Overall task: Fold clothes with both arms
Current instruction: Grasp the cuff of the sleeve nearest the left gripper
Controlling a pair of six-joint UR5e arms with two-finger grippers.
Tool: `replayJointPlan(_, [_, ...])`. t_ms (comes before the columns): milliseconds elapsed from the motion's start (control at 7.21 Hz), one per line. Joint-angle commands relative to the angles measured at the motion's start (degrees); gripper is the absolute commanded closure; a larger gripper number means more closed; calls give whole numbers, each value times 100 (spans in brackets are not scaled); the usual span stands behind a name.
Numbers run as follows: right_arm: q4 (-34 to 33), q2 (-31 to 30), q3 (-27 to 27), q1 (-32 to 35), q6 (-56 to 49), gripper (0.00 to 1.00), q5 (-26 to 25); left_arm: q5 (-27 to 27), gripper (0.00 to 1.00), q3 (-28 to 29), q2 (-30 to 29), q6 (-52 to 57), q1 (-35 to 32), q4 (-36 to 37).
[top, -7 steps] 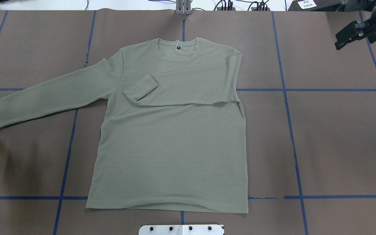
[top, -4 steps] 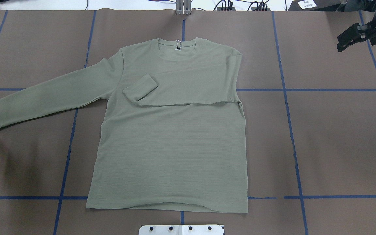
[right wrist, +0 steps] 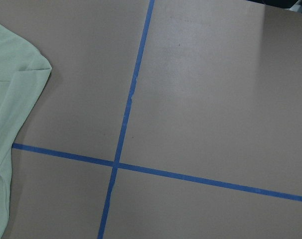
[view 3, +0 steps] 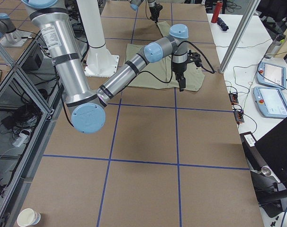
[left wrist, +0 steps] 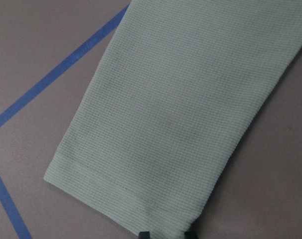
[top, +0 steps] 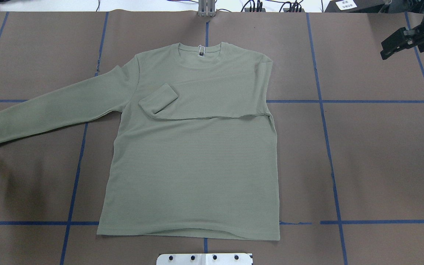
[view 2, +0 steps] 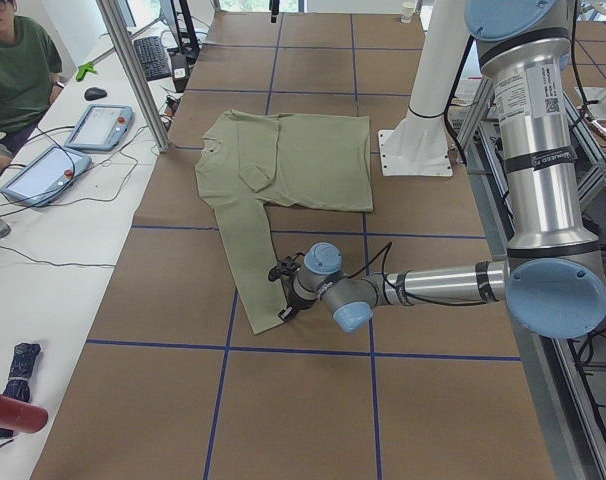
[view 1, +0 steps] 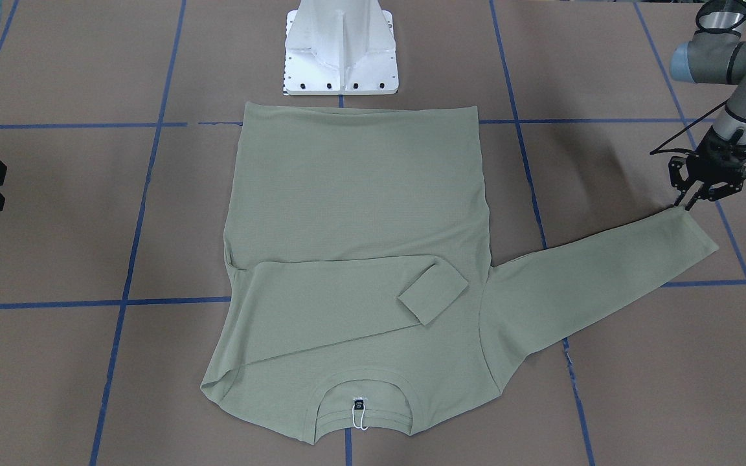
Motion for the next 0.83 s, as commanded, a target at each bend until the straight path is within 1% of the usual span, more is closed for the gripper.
replayJointPlan(0, [0,-6,-4,0,0,0,0,0,91,4,0,0,0,1])
replayJointPlan(139, [0,-15,4,0,0,0,0,0,98,4,-9,0,0,-8])
replayJointPlan(416, [0,-67,4,0,-9,0,0,0,100,-84,-9,0,-26,-8])
replayJointPlan(694, [18,-242,-4,17,-235,0,9,-52,100,-583,-87,0,-96,53])
